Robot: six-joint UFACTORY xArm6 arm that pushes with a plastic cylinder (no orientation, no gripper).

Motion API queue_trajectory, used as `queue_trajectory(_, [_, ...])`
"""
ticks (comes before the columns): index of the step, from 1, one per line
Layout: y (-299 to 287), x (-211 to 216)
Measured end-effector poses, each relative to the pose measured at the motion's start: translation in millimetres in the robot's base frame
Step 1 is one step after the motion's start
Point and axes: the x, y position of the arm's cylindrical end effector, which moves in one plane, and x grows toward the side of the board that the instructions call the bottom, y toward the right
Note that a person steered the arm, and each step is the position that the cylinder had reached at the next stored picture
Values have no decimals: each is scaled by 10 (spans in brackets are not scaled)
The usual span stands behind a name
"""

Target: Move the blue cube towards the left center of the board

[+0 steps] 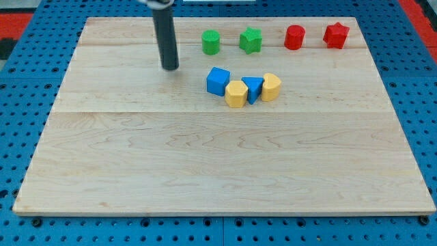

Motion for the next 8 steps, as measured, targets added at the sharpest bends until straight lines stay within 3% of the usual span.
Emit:
queue_trajectory(1, [354, 673])
queue_trajectory(3, [2311, 773])
queue_trajectory(4, [2206, 436])
queue_trajectory(5, [1564, 365])
queue_trajectory(6, [1439, 186])
queue_trajectory(8, [550, -43])
